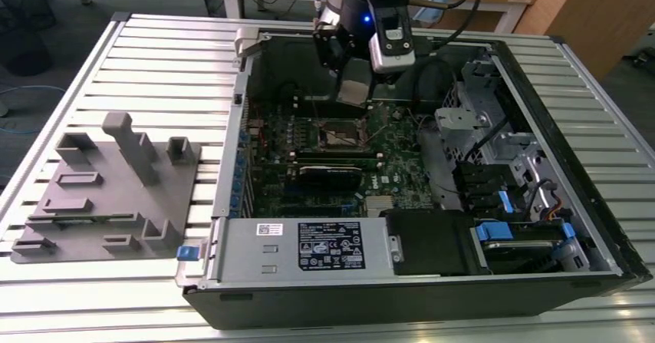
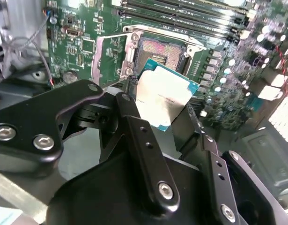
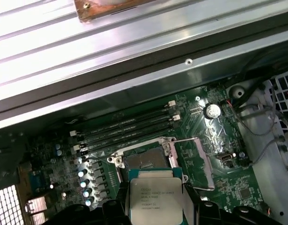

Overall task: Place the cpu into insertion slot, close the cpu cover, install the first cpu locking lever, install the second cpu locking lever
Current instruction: 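Place the cpu into insertion slot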

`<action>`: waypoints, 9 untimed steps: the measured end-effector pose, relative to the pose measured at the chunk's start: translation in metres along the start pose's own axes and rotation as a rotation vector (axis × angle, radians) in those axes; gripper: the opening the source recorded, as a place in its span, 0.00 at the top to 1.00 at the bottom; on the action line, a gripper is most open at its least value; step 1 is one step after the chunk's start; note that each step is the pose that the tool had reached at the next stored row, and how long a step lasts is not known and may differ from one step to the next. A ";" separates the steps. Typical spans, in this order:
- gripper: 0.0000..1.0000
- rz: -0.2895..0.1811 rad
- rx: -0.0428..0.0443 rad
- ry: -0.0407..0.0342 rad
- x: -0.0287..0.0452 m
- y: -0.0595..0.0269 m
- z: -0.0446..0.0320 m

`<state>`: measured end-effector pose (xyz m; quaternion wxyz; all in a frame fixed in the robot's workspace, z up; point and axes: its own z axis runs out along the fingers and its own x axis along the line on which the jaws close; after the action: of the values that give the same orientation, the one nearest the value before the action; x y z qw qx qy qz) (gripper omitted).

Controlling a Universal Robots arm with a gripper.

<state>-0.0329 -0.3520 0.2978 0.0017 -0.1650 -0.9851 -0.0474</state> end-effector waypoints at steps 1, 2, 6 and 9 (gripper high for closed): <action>0.46 0.018 -0.0003 -0.0016 0.0000 0.0000 0.0001; 0.46 0.032 -0.0005 -0.0030 0.0000 0.0000 0.0002; 0.46 0.036 -0.0007 -0.0034 0.0000 0.0000 0.0002; 0.46 0.036 -0.0007 -0.0033 0.0000 0.0000 0.0003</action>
<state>-0.0329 -0.3520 0.2976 0.0009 -0.1829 -0.9820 -0.0475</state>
